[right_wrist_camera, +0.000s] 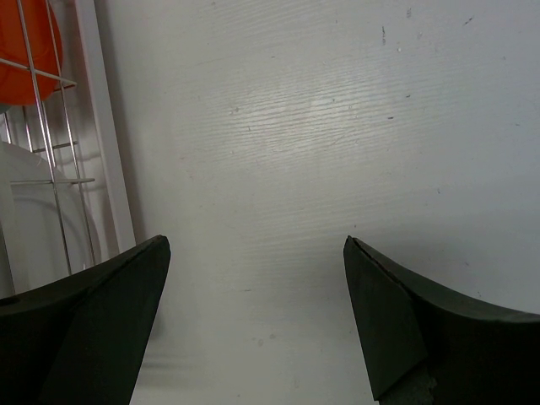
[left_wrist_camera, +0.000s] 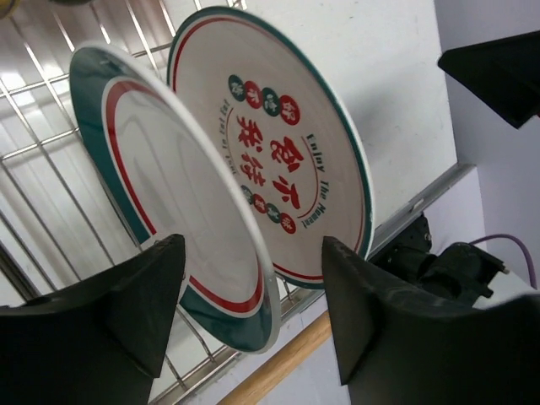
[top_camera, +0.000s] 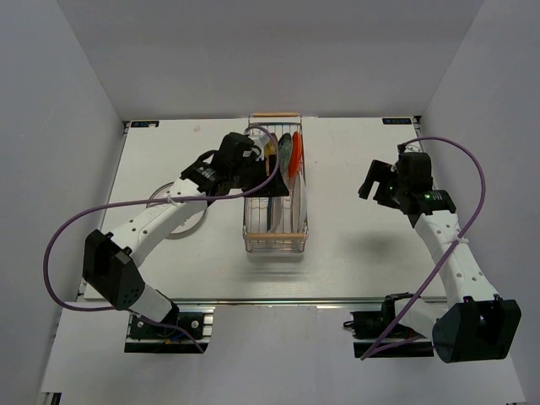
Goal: Unload the plates from the dish rack
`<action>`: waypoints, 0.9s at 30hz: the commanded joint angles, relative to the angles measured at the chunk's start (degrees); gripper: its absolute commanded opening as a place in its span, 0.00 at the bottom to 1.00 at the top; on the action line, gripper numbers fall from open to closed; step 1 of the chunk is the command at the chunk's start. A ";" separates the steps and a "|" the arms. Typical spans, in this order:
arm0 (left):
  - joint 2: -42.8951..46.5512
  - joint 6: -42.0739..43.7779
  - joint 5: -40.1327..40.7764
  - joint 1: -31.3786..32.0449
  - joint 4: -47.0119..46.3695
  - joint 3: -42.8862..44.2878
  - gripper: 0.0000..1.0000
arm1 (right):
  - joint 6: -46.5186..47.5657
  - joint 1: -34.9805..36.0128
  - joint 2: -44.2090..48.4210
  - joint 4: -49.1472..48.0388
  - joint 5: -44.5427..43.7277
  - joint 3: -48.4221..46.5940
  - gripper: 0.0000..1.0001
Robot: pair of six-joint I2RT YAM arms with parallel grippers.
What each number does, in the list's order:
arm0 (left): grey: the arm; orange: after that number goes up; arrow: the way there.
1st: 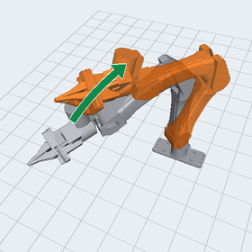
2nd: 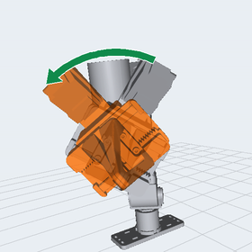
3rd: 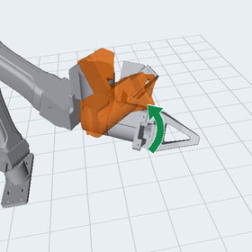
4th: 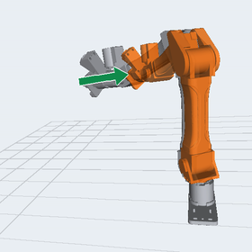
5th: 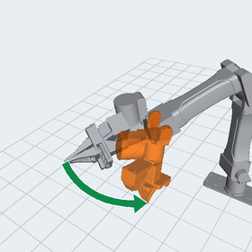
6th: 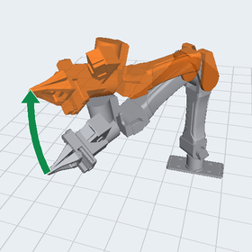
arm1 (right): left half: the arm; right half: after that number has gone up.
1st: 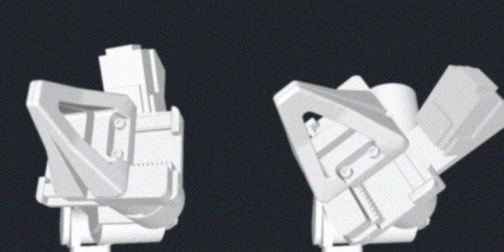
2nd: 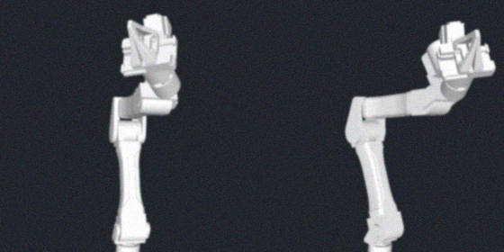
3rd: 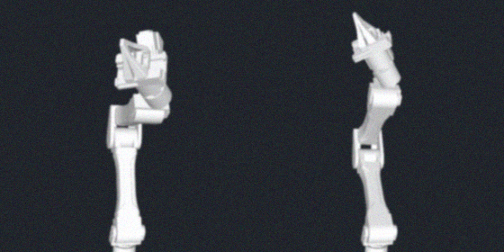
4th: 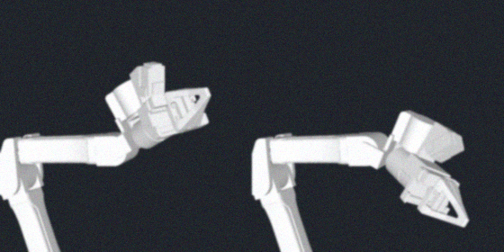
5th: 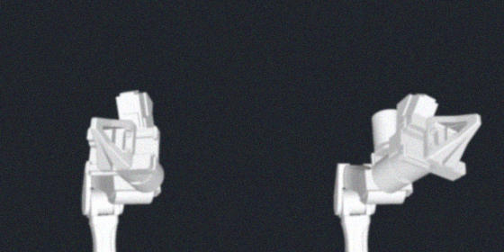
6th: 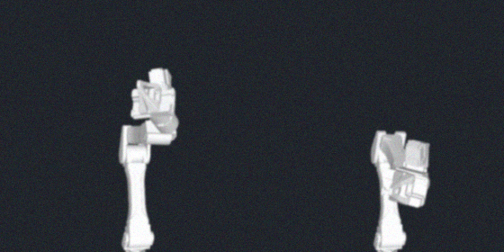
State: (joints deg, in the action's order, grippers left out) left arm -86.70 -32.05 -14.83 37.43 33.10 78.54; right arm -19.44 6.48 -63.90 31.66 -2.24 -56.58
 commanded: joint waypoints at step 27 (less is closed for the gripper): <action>1.88 -3.10 14.04 6.69 11.02 12.33 0.00 | -0.33 0.03 2.02 -0.28 0.22 -1.78 0.89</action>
State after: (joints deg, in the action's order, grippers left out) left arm -87.70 -35.88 -2.87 43.75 44.69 87.20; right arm -19.51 6.48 -63.40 31.64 -2.20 -56.58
